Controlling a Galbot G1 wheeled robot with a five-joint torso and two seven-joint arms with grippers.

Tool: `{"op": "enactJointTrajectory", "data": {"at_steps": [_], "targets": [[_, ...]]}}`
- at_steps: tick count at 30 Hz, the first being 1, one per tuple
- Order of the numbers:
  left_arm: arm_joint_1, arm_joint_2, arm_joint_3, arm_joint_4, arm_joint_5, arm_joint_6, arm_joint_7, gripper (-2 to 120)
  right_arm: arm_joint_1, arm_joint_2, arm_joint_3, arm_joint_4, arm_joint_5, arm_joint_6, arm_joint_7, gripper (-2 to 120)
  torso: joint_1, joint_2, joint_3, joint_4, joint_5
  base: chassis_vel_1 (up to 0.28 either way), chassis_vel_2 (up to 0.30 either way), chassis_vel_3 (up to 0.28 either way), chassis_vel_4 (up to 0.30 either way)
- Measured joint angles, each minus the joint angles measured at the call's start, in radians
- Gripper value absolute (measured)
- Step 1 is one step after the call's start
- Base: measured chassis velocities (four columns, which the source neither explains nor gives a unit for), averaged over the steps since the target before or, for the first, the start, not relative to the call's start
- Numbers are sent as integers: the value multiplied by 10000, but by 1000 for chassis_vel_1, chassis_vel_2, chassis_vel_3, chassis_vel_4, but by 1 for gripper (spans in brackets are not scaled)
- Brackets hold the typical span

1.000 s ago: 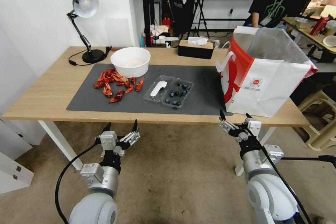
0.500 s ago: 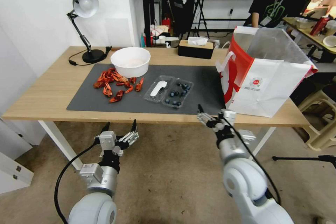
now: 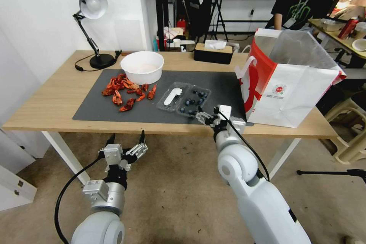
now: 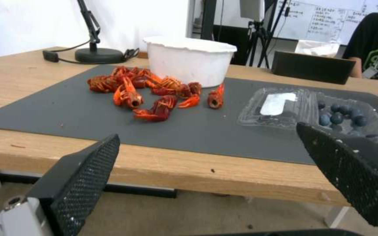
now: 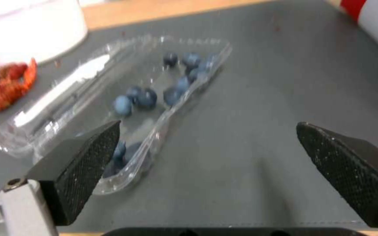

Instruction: Close the takeout container lid, then place the container into the takeout bag.

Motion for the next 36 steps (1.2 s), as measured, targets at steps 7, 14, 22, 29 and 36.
{"op": "enactJointTrajectory", "data": {"at_steps": [7,14,22,29,36], "targets": [[-24,1,-20,85,0,-88,-58,100,597,141,-292,-351,569,-672,694,100,0,0,0,1,1,0,0,0,0],[-39,33,-42,184,-5,-212,-119,100,760,246,-259,-363,982,-1308,1218,100,0,0,0,1,1,0,0,0,0],[-51,34,-42,260,-7,-321,-157,100,762,173,-74,-278,1214,-1584,1377,100,0,0,0,1,1,0,0,0,0],[-91,28,-13,312,-8,-361,-181,100,633,-23,117,-149,1347,-1597,1383,100,0,2,0,1,2,0,0,0,0],[-100,3,15,366,-8,-377,-189,100,579,-223,379,-73,1413,-1593,1299,100,0,2,0,1,2,0,0,0,0]]}}
